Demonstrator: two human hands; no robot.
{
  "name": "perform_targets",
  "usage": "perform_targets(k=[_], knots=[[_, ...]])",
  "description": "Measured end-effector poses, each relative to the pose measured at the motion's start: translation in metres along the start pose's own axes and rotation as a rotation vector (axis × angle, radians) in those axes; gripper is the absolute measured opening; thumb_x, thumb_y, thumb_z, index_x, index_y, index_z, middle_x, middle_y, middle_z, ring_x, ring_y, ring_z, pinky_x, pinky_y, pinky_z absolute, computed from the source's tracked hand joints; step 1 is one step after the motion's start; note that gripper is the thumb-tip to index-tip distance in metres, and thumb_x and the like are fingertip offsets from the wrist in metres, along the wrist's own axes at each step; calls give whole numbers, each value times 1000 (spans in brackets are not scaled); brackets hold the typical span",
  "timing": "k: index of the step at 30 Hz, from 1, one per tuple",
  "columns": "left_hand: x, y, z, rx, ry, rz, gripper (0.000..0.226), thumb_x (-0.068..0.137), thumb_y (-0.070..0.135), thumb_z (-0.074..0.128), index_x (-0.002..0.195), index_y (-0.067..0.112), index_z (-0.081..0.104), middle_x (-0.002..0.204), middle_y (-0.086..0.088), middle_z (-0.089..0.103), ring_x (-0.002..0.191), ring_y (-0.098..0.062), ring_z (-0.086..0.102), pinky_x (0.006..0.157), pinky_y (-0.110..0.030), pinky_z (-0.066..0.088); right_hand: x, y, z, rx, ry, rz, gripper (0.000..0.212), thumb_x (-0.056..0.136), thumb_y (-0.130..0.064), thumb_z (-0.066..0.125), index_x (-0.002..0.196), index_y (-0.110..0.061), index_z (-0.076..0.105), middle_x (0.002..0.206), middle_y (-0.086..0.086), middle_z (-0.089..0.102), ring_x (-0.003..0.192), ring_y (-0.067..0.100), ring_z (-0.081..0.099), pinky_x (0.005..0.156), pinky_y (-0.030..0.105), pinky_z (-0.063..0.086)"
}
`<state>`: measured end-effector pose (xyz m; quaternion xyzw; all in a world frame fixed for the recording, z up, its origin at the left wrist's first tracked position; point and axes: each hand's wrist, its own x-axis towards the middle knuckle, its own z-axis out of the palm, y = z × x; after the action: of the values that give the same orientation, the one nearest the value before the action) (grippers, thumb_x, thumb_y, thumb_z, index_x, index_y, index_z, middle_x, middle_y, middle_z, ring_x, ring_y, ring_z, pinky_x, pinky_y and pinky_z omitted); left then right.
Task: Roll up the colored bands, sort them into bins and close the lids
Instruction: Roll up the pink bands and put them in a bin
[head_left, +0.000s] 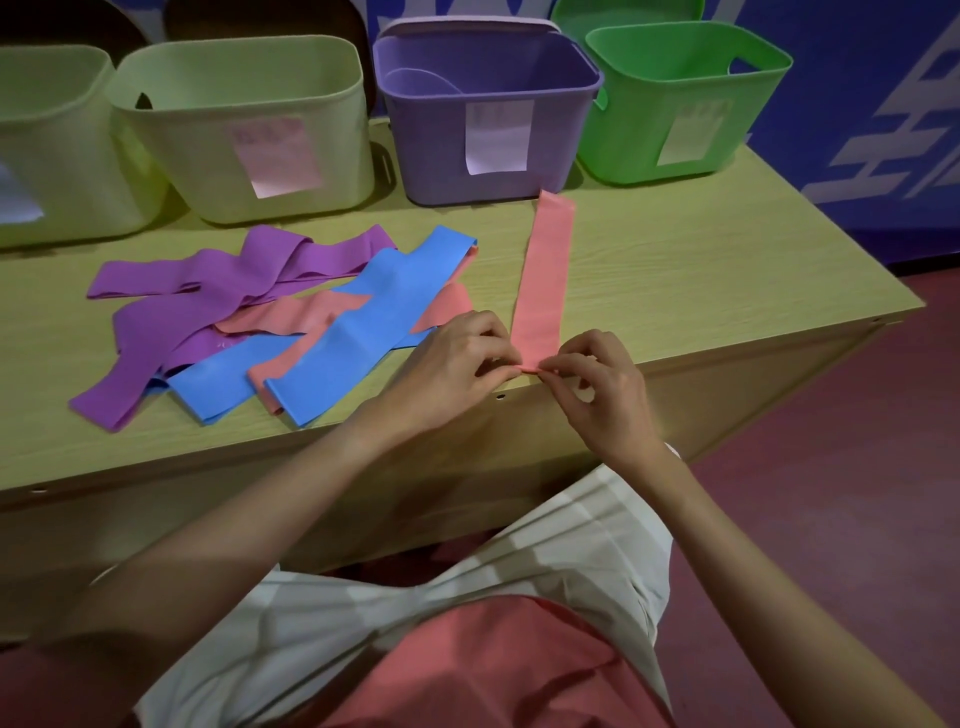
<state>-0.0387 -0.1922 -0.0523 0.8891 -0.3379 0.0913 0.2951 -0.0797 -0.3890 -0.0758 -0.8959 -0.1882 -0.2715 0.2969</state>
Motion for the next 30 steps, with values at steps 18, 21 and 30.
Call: perform_targets(k=[18,21,30], knots=[[5,10,10,-17,54,-184,11,89,21,63,91,13,70,89,2,56,87,-12,51,73,-26,46,14,-12,-3,45,-166,284,5,90,-14,65,88,-9,67,80,0,55,71,16,51,61,29,41],[7,13,10,-40,70,-251,13,89,23,63,91,12,71,93,1,52,89,-12,51,75,-25,49,16,-12,-1,71,-118,310,6,89,-13,63,90,-8,59,78,2,58,68,18,51,61,34,43],[7,17,12,-54,62,-282,14,90,23,61,92,10,67,95,-1,52,89,-13,53,79,-35,52,10,-5,-6,26,-144,152,10,87,-17,71,88,-8,67,84,2,54,71,15,54,62,35,49]])
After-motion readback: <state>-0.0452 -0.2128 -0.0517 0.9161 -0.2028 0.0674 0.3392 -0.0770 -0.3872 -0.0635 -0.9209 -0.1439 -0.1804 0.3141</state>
